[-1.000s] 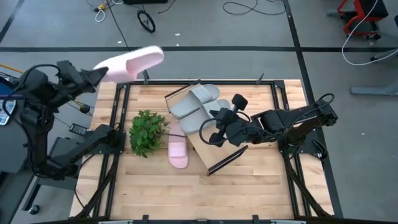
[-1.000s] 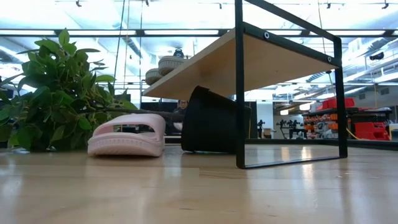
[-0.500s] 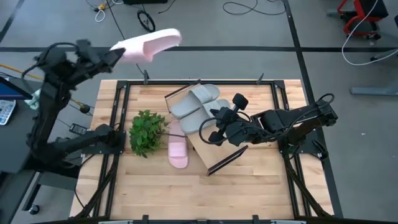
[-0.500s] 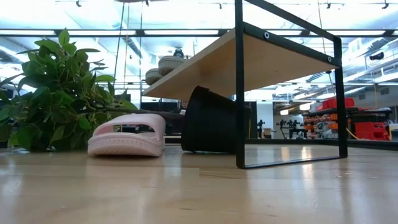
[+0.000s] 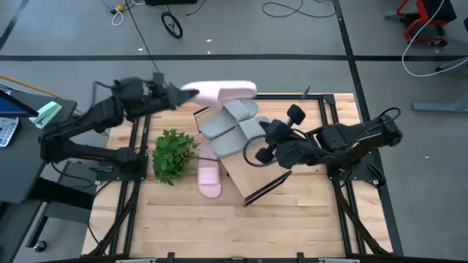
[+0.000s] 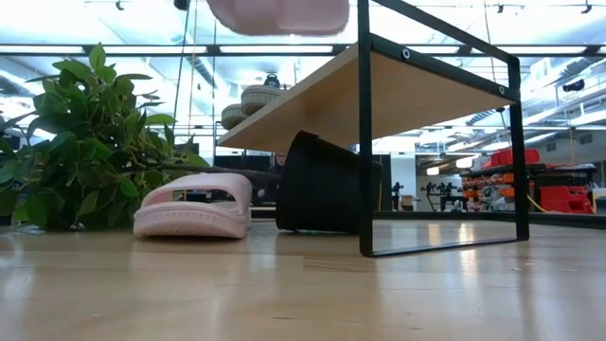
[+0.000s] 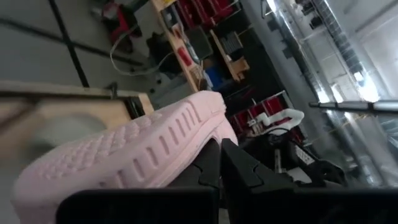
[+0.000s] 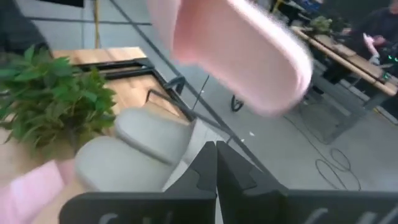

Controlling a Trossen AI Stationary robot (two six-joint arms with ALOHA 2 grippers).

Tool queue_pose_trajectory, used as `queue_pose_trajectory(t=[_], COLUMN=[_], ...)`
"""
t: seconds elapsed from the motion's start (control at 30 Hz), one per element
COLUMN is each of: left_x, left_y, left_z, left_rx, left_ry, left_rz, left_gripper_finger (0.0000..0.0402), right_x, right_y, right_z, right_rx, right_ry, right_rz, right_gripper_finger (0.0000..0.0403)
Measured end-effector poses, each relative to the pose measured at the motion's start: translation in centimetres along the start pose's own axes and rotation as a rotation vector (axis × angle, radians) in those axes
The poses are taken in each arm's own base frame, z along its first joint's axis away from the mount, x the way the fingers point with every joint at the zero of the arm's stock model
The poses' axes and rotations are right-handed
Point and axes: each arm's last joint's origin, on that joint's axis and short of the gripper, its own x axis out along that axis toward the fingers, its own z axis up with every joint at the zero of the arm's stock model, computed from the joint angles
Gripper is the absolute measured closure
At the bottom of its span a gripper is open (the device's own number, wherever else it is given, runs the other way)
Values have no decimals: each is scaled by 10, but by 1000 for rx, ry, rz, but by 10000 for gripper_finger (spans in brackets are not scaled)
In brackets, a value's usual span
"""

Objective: Pick and place slides into the shelf
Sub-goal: Put the top pink slide on the shelf

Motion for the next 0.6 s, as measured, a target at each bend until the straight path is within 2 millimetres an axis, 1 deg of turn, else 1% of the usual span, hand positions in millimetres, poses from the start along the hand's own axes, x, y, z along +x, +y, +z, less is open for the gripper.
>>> queue_pose_trajectory(t=[0.07,0.17,0.33,0.4,0.5,0.6], left_x=[3,0,-5,-8,-11,-4], left_y=[2,-3,-11,-18,-29,-36], left_z=[-14,-33,-72,-86,-107,-135], left_rx=[-39,-109,-161,-188,-272,-353], left_ry=[-3,-11,-41,-67,-90,-104], left_rz=[-5,-46,14,17,-20,-41], left_gripper_finger=[398,398,398,398,398,398], right_x=[-12,-32,-64,-74,-88,-97], right_y=[2,5,11,13,13,14], right_z=[-3,-8,-22,-27,-34,-38], right_rx=[-15,-18,-40,-32,-46,-54], right_ry=[0,-19,-56,-65,-97,-128], right_rz=[36,69,86,95,91,86], right_gripper_finger=[401,401,402,402,403,403])
